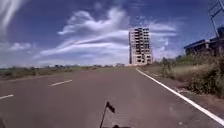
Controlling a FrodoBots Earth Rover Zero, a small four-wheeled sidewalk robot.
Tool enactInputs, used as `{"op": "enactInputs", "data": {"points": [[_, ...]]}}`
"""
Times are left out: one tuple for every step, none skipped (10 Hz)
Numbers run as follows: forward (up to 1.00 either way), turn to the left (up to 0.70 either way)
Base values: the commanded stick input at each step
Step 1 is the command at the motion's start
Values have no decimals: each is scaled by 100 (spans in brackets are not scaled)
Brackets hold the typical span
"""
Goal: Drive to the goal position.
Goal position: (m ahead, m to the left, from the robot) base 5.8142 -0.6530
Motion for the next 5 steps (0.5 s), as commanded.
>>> {"op": "enactInputs", "data": {"points": [[100, 0], [100, -40], [100, -40], [100, -40], [100, -40]]}}
